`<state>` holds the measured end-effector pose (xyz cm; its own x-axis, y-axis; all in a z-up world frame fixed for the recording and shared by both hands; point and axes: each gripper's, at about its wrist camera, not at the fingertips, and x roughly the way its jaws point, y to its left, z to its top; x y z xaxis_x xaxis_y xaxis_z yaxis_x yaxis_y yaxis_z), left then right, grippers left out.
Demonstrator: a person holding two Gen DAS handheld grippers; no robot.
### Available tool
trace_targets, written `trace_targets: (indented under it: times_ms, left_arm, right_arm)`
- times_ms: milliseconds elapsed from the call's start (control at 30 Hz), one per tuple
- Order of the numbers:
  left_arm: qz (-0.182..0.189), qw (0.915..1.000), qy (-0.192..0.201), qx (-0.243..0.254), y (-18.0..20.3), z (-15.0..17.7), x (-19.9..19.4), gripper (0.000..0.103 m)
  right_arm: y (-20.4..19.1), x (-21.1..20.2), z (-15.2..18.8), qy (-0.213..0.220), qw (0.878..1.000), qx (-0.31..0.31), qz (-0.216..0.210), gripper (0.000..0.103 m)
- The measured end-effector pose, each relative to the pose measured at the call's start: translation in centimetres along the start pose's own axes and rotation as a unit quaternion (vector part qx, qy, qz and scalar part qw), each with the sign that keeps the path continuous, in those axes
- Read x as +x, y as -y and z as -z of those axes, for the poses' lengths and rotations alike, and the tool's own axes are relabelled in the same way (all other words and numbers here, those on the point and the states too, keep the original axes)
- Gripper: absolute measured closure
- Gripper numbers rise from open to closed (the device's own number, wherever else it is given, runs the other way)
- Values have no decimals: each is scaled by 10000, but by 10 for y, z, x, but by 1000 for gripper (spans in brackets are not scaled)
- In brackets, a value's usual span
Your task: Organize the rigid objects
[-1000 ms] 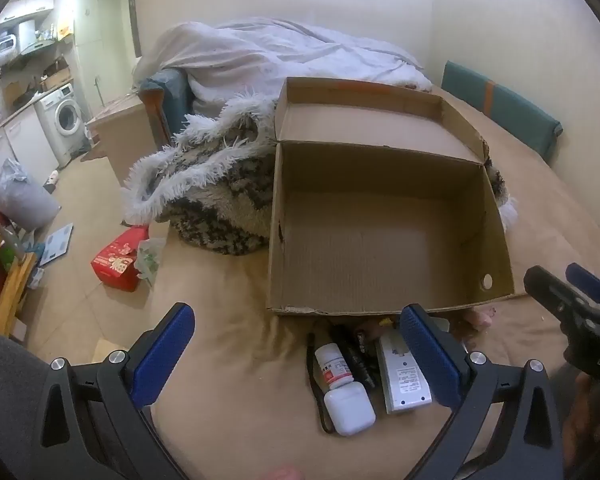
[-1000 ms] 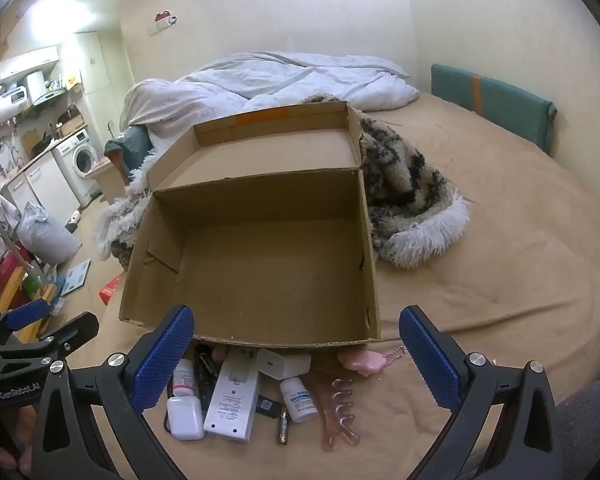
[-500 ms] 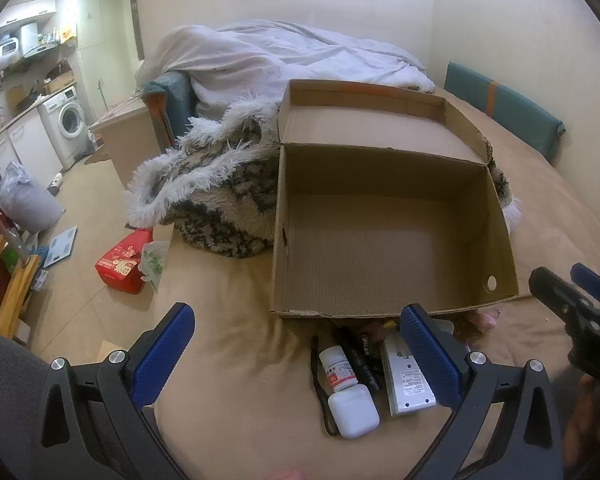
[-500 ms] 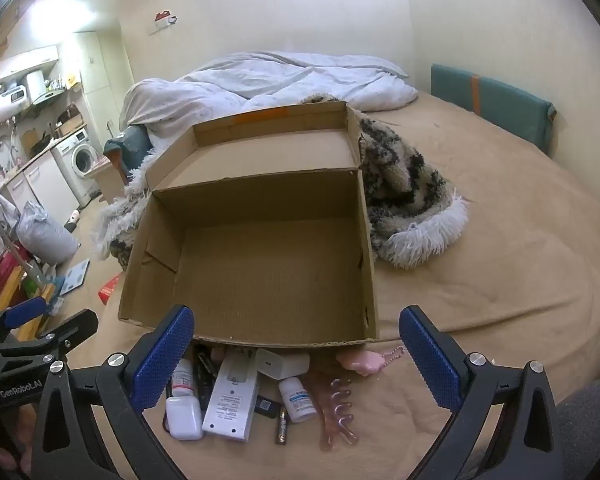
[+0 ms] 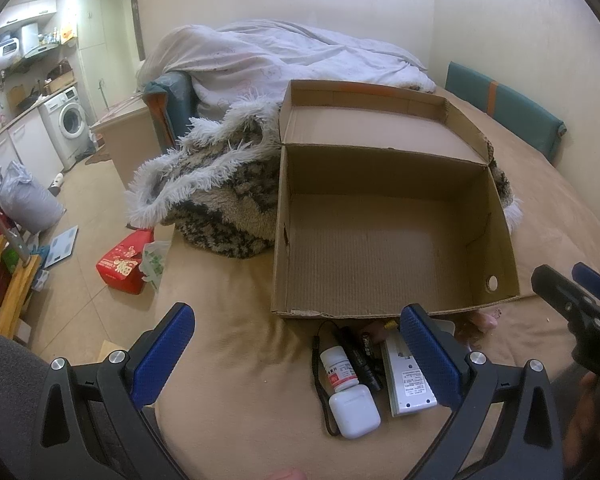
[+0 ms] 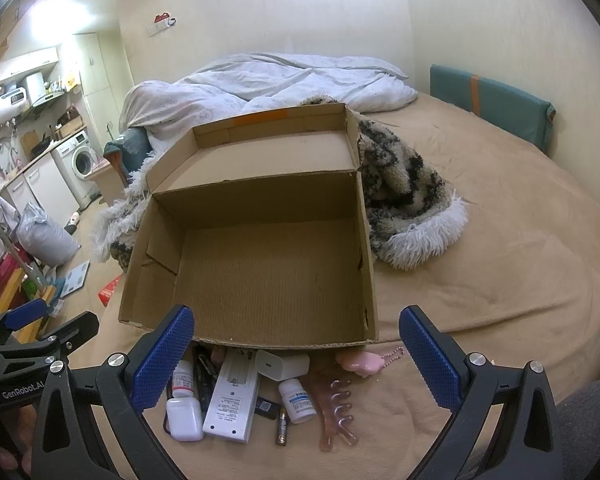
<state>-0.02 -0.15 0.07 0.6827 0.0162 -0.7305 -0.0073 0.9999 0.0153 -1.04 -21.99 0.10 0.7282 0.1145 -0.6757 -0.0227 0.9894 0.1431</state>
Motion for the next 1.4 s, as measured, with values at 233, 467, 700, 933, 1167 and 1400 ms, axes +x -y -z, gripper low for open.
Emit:
trace_targets:
  times_ms: [233,467,700,933,1167,1400]
  left_arm:
    - [-4,10000,6,4,0,0,0,0]
    - [8,10000,8,-2,-1,-1,1,0]
    - [11,10000,6,6,-2,-1,1,0]
    - [53,10000,-41,6,-2,0,1,0]
    - [40,10000,-32,5,-2,0,2,0]
    - [24,10000,-45,-13,-2,0,2,1]
  right_arm:
    - [0,0,0,4,10000,2,5,0]
    - [0,0,0,11,10000,1,2,0]
    - [1,0,-2,19,10000,2,2,0]
    - [2,0,-1,14,10000,-11,17,0]
    - [1,0,-2,6,10000,-9,13,0]
    - [1,0,-2,10,10000,-11,17,0]
